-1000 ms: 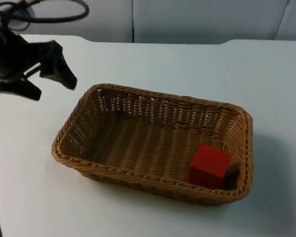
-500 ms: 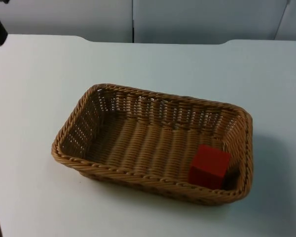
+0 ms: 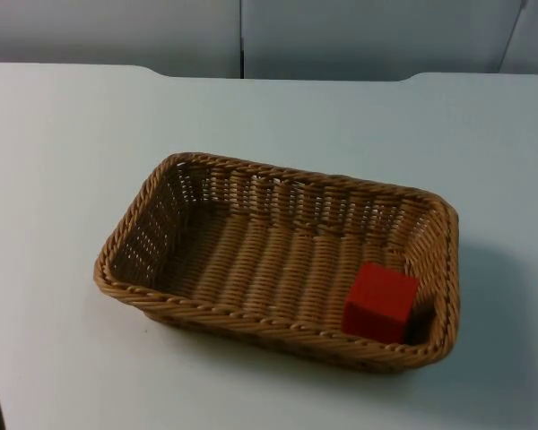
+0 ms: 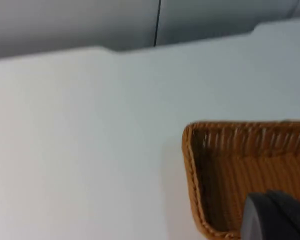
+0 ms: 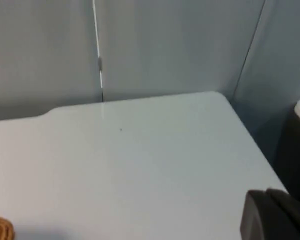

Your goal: Pick up the basket with the left hand and place the cube into the basket with the right hand.

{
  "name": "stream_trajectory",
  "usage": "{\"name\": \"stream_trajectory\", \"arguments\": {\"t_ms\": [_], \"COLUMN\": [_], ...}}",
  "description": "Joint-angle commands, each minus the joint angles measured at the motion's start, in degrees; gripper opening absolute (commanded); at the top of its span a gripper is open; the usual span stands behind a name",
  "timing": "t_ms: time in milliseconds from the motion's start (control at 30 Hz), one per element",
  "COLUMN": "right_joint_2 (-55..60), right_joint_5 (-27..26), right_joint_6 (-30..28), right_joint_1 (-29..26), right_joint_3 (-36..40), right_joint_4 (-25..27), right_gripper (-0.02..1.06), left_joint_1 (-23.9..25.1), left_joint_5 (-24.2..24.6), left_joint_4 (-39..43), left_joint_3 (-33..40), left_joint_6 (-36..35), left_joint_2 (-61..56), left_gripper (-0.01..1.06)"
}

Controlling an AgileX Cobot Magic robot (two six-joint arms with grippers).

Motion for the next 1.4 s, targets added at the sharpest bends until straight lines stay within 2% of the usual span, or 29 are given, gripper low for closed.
{"name": "stream_trajectory", "arguments": {"t_ms": [0, 67, 133, 167, 333, 433, 533, 733, 933, 1100, 1267, 1367], "right_joint_2": [-3.99, -9.54, -15.22, -15.22, -23.68, -25.9, -28.45, -32.09, -32.94, -32.94, -32.94, -32.94], "right_joint_5": [-1.57, -2.4, -2.72, -2.72, -4.33, -4.33, -4.02, -3.86, -3.17, -3.93, -5.71, -7.29], "right_joint_6": [0.6, -0.48, -3.63, -3.63, -12.15, -12.89, -12.89, -12.98, -13.84, -14.35, -16.56, -16.56], "right_joint_1": [-0.38, -0.38, -0.38, -0.38, -0.38, -0.38, -0.18, 1.66, 2.06, 2.06, 2.06, 2.06], "right_joint_3": [5.5, 12.31, 18.8, 18.8, 28.01, 30.16, 32.56, 35.13, 35.96, 40.21, 40.94, 41.76], "right_joint_4": [1.56, 4.34, 9.51, 9.51, 24.35, 26.29, 26.26, 26.88, 24.4, 24.27, 24.26, 24.28], "right_gripper": [0.0, 0.0, 0.0, 0.0, 0.0, 0.0, 0.0, 0.0, 0.0, 0.0, 0.0, 0.0], "left_joint_1": [0.15, -0.02, -0.63, -0.63, -2.16, -3.68, -4.58, -5.64, -6.98, -8.64, -9.4, -9.4], "left_joint_5": [2.59, 6.65, 9.44, 9.44, 19.83, 21.48, 22.52, 21.68, 20.01, 19.76, 19.4, 16.54], "left_joint_4": [1.27, 4.67, 7.84, 7.84, 11.02, 11.66, 14.53, 14.28, 15.16, 17.85, 18.89, 19.04], "left_joint_3": [0.63, 0.63, 0.63, 0.63, 0.63, 1.12, 3.67, 10.1, 10.02, 10.02, 10.14, 11.77], "left_joint_6": [-2.47, -4.88, -9.99, -9.99, -8.18, -7.54, -8.11, -9.79, -10.58, -10.58, -10.58, -10.68], "left_joint_2": [-6.36, -14.35, -20.57, -20.57, -27.19, -28.76, -30.92, -31.78, -31.78, -31.78, -31.78, -31.78], "left_gripper": [0.0, 0.0, 0.0, 0.0, 0.0, 0.0, 0.0, 0.0, 0.0, 0.0, 0.0, 0.0]}}
